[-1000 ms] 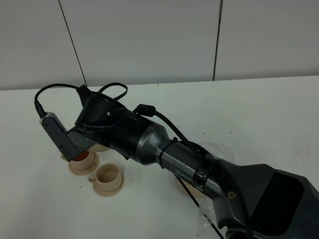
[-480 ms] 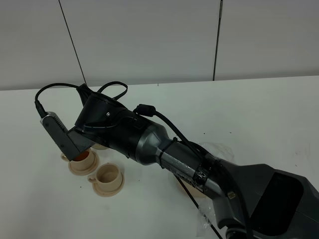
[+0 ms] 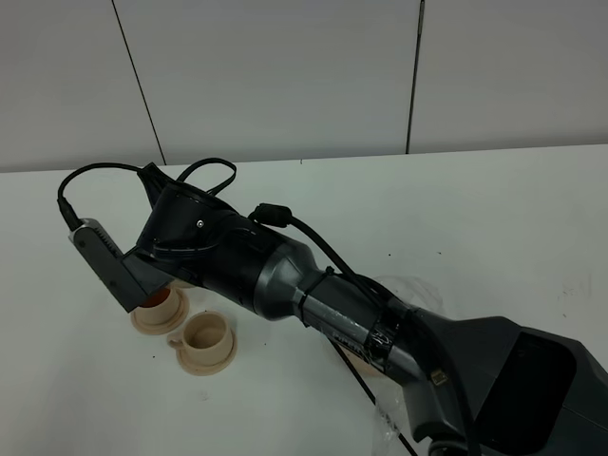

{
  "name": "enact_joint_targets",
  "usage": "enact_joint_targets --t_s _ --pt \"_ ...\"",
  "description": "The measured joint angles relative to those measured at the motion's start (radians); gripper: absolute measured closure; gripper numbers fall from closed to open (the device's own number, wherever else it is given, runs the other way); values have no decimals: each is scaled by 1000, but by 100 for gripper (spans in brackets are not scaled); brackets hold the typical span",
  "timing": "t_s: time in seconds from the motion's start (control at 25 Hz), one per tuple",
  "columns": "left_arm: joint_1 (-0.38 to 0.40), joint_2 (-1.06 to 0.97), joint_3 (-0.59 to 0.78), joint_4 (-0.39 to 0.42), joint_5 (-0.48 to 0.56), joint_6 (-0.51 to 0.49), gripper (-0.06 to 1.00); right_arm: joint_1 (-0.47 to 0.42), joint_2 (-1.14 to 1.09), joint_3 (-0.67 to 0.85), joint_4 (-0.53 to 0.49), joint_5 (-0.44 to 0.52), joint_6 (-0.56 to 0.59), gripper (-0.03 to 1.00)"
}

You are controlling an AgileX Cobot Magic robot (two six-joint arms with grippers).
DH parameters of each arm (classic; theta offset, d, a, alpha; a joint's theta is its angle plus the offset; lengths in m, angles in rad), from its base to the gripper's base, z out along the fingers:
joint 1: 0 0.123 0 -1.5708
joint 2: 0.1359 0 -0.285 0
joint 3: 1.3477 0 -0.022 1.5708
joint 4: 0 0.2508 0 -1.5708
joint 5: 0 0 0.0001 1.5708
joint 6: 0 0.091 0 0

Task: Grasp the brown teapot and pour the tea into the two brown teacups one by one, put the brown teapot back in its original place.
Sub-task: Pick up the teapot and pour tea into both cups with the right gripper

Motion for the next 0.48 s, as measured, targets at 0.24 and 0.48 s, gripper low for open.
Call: enact_joint_targets --t_s 0.24,0.48 --pt "0 0 0 0 0 0 71 0 0 0 0 -7 -9 87" --pt "0 0 0 0 0 0 71 0 0 0 1 -8 -9 87"
